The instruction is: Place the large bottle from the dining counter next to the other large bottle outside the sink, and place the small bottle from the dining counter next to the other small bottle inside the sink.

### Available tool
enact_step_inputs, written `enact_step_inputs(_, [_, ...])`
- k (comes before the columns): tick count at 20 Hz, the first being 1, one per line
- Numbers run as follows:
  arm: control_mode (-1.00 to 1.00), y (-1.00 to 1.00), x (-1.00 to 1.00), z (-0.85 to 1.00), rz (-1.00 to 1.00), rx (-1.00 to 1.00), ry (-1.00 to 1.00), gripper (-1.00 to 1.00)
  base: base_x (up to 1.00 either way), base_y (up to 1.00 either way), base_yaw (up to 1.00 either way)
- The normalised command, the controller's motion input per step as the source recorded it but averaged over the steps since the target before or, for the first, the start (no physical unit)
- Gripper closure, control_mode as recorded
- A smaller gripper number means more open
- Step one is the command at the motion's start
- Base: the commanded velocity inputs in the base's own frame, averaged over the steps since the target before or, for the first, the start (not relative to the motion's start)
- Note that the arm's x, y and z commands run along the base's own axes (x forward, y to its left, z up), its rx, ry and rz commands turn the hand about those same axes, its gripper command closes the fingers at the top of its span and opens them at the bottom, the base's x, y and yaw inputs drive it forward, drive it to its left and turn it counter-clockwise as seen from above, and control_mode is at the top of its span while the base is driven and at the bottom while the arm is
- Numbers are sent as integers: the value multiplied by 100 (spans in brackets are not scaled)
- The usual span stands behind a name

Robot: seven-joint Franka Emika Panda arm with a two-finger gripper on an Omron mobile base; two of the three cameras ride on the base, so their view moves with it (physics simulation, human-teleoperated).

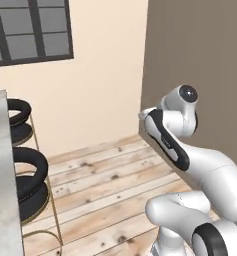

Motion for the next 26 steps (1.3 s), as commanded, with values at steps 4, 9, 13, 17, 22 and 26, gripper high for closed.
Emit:
enact_step_inputs(4, [100,0,0,0,0,0,0,-100,62,-30,49])
enact_step_inputs(9, [100,0,0,0,0,0,0,-100,57,-43,50])
enact_step_inputs(13, [100,0,0,0,0,0,0,-100,46,-64,49])
enact_step_inputs(17, [100,0,0,0,0,0,0,-100,40,-81,47])
enact_step_inputs(22, [100,0,0,0,0,0,0,-100,66,-87,47])
enact_step_inputs(26, [100,0,0,0,0,0,0,-100,87,-84,47])
